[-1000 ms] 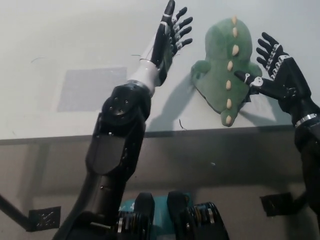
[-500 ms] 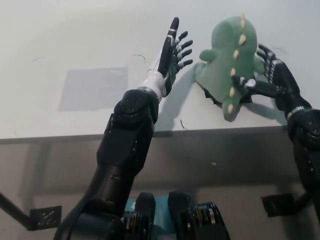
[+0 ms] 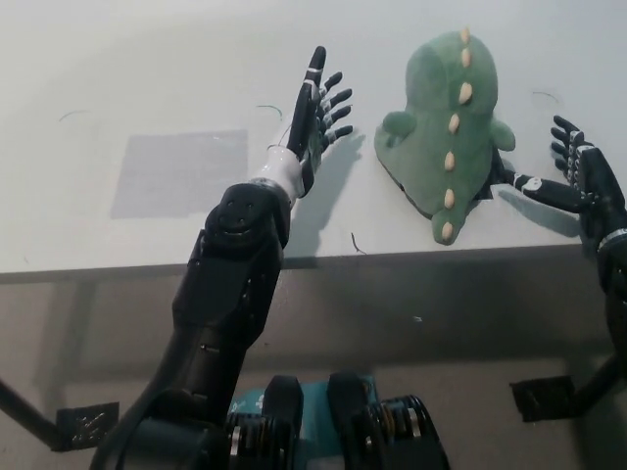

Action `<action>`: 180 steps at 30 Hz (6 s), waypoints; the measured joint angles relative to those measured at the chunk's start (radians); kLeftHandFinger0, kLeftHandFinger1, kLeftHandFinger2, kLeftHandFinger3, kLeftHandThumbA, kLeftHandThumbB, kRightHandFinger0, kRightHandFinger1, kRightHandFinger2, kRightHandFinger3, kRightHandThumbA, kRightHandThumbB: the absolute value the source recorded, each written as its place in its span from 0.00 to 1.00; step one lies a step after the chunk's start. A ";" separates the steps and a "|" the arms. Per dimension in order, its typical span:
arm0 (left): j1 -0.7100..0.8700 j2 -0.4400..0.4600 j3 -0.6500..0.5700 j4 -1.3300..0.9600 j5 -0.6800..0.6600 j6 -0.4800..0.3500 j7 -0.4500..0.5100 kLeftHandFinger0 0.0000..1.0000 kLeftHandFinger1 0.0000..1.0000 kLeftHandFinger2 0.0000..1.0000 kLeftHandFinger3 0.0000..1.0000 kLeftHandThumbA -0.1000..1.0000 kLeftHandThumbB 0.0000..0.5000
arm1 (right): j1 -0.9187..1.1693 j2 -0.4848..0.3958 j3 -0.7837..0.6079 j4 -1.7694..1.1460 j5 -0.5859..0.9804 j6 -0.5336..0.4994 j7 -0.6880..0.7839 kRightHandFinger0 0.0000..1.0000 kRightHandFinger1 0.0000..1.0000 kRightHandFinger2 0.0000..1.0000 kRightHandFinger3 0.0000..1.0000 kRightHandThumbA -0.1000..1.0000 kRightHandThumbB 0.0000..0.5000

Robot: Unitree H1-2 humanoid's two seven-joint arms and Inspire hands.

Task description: Use both hands to pick up a dinasour on the right side and move it to the left side

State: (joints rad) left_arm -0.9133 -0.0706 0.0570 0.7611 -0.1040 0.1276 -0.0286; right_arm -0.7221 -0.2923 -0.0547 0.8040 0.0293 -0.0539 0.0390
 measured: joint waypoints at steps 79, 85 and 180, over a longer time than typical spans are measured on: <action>-0.017 -0.113 -0.056 0.244 0.052 -0.101 0.153 1.00 1.00 1.00 1.00 1.00 0.69 | -0.005 0.236 0.020 -0.002 0.024 -0.033 -0.045 1.00 1.00 1.00 1.00 1.00 0.39; 0.011 -0.108 -0.057 0.236 0.052 -0.128 0.154 1.00 1.00 1.00 1.00 1.00 0.51 | 0.001 0.258 0.035 0.018 0.018 -0.058 -0.079 1.00 1.00 1.00 1.00 1.00 0.37; 0.407 0.177 0.160 -0.151 -0.067 -0.332 0.074 1.00 1.00 1.00 1.00 0.98 0.09 | -0.219 0.597 0.470 0.392 0.173 -0.118 -0.245 1.00 1.00 1.00 1.00 1.00 0.03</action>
State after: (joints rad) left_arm -0.5063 0.1061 0.2168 0.6097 -0.1712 -0.2047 0.0452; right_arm -0.9413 0.3049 0.4153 1.1962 0.2020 -0.1720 -0.2060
